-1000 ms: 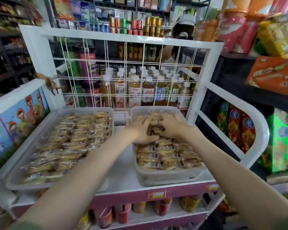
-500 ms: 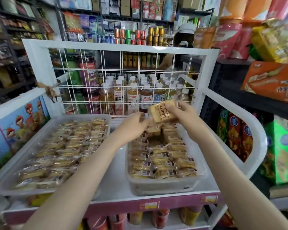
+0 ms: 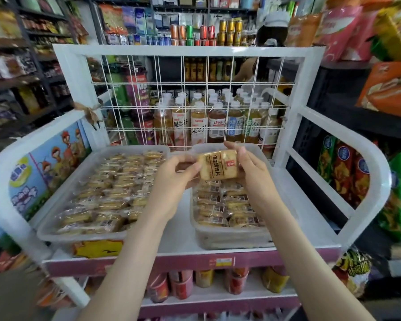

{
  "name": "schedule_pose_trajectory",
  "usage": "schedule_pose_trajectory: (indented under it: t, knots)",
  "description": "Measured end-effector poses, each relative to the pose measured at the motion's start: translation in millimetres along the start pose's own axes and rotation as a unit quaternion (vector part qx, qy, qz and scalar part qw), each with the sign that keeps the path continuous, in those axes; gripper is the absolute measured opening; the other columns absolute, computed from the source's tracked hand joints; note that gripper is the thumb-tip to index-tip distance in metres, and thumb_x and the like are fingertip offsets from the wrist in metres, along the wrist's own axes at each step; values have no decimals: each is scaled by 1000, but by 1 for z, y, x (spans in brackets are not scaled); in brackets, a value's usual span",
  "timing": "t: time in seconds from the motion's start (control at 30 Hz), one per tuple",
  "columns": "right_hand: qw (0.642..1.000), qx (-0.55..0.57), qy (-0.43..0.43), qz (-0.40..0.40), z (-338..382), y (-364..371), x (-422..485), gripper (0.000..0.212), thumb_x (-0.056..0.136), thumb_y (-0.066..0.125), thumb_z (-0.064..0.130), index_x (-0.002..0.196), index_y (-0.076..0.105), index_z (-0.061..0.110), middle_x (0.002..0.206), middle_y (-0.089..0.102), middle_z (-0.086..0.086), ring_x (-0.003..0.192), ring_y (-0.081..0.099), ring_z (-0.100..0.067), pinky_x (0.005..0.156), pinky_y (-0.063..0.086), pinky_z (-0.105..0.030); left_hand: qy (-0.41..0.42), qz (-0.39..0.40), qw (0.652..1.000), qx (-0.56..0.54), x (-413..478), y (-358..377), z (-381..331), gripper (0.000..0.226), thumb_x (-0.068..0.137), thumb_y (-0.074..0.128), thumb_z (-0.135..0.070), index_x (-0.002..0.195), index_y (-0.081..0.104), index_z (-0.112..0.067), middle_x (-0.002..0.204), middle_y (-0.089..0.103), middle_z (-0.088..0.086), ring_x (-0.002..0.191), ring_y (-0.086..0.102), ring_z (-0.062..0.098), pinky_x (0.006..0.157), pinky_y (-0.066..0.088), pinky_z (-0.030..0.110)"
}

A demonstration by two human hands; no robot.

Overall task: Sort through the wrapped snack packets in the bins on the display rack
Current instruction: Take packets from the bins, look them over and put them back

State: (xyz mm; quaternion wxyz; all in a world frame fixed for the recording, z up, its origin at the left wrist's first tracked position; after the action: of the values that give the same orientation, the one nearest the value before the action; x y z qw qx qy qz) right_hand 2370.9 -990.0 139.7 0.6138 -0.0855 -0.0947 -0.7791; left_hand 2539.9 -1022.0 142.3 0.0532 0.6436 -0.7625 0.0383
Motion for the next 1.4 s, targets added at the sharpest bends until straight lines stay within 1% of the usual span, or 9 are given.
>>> schedule_pose_trajectory:
  t: [0.17,0.37,0.53,0.67,0.97,1.07,1.2,1.3,1.4]
  knots:
    - [998,-36,-6,-44,-1,-2,-5,33,103,38,31,125,61,22,96,73,6,94,70,-22,78,58,-48,-26,-14,999,-31,-3,4,4,13,95,56,-8,105,63,-11,100,71,4,87,71,12,73,59,26]
    - [990,-23,-10,-136,4,-13,-9,16,100,48,22,87,55,18,75,69,2,75,67,-21,60,54,-38,-18,-7,999,-29,-10,11,2,15,96,54,-7,105,65,-3,98,72,8,84,72,17,70,59,29]
    - [960,-157,-68,-220,13,-24,-15,18,101,44,19,88,53,10,73,57,0,68,53,-16,60,50,-37,5,-23,1000,18,-11,13,-4,12,97,54,-8,102,64,-8,98,72,7,83,72,16,72,60,33]
    - [951,-226,-94,-192,18,-23,-16,17,103,38,20,91,47,14,75,56,0,74,59,-29,62,52,-47,16,-17,999,29,-12,13,-9,15,98,51,-6,106,63,-3,95,72,9,79,73,17,69,61,33]
    - [978,-134,-64,-147,22,-27,-15,22,102,40,18,81,48,19,63,47,6,48,40,-3,43,34,-18,29,-26,997,65,-18,10,-14,16,96,54,-6,108,63,-2,98,70,10,79,72,19,73,61,36]
    - [969,-156,-93,-169,32,-25,-18,18,102,40,19,87,49,17,66,49,6,50,41,0,46,36,-18,164,-28,944,284,-25,15,-26,45,90,63,-26,131,50,-13,129,52,-9,110,55,5,98,45,17]
    - [942,-249,-176,-140,51,-5,-25,10,102,41,13,93,47,13,68,51,9,56,47,2,52,36,-13,346,-2,809,474,-41,41,-33,87,75,77,-38,146,35,-9,148,42,7,136,39,23,114,22,34]
    - [945,-241,-200,-96,56,12,-29,7,100,44,9,94,46,10,67,50,9,56,50,4,52,38,-11,351,-23,805,479,-34,46,-27,78,70,83,-21,136,46,-1,130,56,15,118,57,32,98,45,43]
    - [957,-212,-193,-33,50,14,-30,5,96,52,11,100,50,13,72,52,6,58,49,-2,55,47,-28,333,-23,833,441,-28,43,-30,68,77,78,-19,135,47,-4,129,53,11,113,56,26,87,44,27]
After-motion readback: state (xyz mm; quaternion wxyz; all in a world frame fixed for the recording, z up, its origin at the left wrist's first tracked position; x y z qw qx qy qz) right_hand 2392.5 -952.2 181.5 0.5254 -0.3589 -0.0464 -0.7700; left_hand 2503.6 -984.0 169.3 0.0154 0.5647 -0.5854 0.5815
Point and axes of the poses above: each hand's wrist, its own x-axis towards the middle knuckle, its own y-axis out of the palm, z = x × y, the point moved 4 cm from there along x, towards the middle knuckle
